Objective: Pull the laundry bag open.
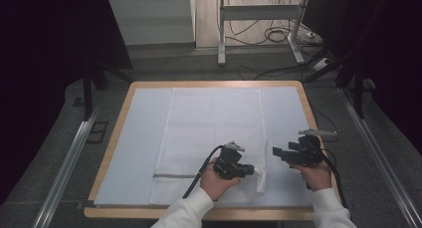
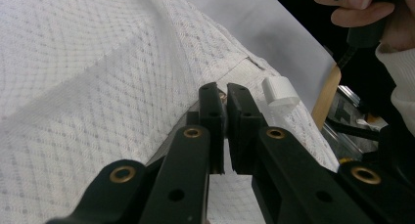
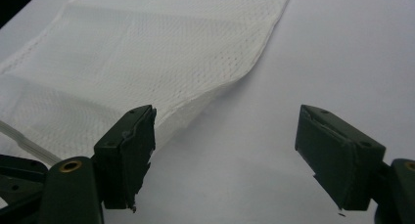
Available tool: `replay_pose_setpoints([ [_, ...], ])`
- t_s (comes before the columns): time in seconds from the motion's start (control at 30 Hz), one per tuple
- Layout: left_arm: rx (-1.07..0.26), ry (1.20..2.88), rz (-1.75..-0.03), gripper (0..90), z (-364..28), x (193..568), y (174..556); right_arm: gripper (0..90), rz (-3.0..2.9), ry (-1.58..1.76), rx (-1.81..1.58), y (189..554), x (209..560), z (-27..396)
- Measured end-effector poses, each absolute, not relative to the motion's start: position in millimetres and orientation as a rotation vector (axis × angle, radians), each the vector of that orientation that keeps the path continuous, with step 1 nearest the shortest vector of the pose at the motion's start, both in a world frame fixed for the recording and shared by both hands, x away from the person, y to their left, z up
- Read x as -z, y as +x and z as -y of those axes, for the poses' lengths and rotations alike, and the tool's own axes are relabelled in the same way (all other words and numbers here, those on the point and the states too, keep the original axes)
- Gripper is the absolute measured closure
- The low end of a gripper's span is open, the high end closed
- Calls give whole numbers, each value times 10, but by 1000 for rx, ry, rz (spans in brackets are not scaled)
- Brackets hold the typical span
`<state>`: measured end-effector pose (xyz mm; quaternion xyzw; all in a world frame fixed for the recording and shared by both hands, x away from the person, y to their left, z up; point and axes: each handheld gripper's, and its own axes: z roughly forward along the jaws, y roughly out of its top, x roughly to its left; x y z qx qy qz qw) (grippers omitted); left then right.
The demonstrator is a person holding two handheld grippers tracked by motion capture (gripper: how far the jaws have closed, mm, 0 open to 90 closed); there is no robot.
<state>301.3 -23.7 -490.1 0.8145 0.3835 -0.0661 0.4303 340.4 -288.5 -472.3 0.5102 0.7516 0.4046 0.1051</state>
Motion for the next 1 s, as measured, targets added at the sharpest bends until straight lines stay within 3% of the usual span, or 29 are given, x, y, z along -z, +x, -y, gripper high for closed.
replay_pose_setpoints([
  [0.4, 169, 2028, -958, 868, 193, 4898, 3009, 191, -2255, 1624, -1250, 3407, 4767, 2802],
  [1.0, 182, 2032, -955, 868, 250, 4954, 2988, 217, -2380, 1652, -1240, 3402, 4873, 2527],
])
